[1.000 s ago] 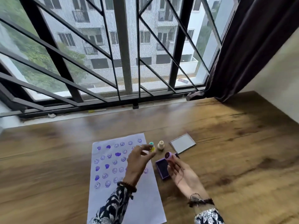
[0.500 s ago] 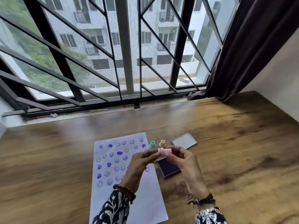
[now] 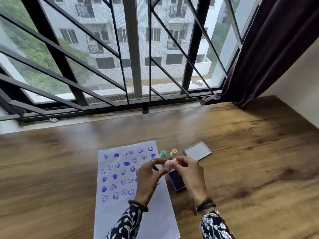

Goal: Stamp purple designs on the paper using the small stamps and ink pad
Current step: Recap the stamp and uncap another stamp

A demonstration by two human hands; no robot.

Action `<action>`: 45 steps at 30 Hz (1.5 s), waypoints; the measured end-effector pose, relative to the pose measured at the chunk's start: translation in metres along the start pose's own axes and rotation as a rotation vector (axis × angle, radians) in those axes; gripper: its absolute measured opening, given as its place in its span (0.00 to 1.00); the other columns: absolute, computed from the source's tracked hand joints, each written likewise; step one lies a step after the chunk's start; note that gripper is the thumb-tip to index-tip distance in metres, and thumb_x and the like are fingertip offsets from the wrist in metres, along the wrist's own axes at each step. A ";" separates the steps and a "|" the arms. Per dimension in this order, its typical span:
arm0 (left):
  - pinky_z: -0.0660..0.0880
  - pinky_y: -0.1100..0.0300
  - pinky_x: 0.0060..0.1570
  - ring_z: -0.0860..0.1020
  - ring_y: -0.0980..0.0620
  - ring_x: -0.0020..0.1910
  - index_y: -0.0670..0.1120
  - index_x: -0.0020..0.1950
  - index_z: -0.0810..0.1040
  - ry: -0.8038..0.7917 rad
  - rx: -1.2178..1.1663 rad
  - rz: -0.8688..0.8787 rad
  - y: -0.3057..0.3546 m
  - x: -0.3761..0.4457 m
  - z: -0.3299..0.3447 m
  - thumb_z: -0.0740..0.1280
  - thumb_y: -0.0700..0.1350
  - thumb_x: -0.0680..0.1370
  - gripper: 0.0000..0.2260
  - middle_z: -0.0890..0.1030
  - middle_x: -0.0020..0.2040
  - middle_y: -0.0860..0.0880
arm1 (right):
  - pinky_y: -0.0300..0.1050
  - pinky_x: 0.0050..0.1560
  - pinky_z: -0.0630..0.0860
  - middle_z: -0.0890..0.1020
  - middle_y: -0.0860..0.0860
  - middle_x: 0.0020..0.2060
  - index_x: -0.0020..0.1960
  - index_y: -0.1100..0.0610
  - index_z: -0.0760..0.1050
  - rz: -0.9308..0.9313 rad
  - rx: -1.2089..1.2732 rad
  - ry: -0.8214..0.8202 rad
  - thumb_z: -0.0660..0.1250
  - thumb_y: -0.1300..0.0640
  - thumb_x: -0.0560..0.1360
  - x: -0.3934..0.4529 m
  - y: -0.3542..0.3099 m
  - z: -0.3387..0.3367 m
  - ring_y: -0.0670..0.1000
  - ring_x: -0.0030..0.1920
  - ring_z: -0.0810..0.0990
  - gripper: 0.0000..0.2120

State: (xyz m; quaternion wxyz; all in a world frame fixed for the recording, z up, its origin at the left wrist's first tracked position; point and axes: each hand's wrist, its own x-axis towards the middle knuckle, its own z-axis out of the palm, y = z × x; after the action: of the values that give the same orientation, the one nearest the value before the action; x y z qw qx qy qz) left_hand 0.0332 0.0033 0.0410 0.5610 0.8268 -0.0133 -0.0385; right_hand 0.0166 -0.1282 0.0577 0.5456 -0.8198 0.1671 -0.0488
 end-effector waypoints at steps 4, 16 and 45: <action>0.55 0.56 0.41 0.73 0.50 0.52 0.53 0.48 0.80 0.122 0.484 0.099 -0.019 0.006 0.017 0.68 0.54 0.72 0.08 0.78 0.49 0.52 | 0.40 0.44 0.76 0.76 0.50 0.42 0.47 0.51 0.80 -0.125 -0.312 -0.027 0.69 0.53 0.70 0.009 0.008 0.017 0.49 0.43 0.78 0.06; 0.52 0.56 0.44 0.67 0.51 0.57 0.54 0.54 0.76 0.109 0.667 -0.024 -0.026 0.022 0.030 0.62 0.62 0.72 0.17 0.72 0.55 0.52 | 0.40 0.46 0.73 0.77 0.49 0.50 0.56 0.50 0.76 -0.149 -0.404 0.001 0.66 0.57 0.73 0.046 0.016 0.018 0.48 0.47 0.77 0.12; 0.77 0.42 0.46 0.81 0.53 0.41 0.50 0.46 0.82 0.141 -0.026 0.288 0.031 -0.019 0.014 0.76 0.45 0.65 0.11 0.84 0.41 0.51 | 0.32 0.30 0.78 0.85 0.51 0.29 0.32 0.58 0.84 0.398 0.977 -0.123 0.65 0.58 0.72 -0.019 0.002 -0.013 0.43 0.29 0.82 0.13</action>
State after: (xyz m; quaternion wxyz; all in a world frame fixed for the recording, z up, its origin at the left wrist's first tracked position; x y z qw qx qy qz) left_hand 0.0138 -0.0198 0.0657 0.5711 0.8096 -0.0917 0.1002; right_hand -0.0048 -0.1341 0.0627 0.8713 -0.4240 0.2451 0.0315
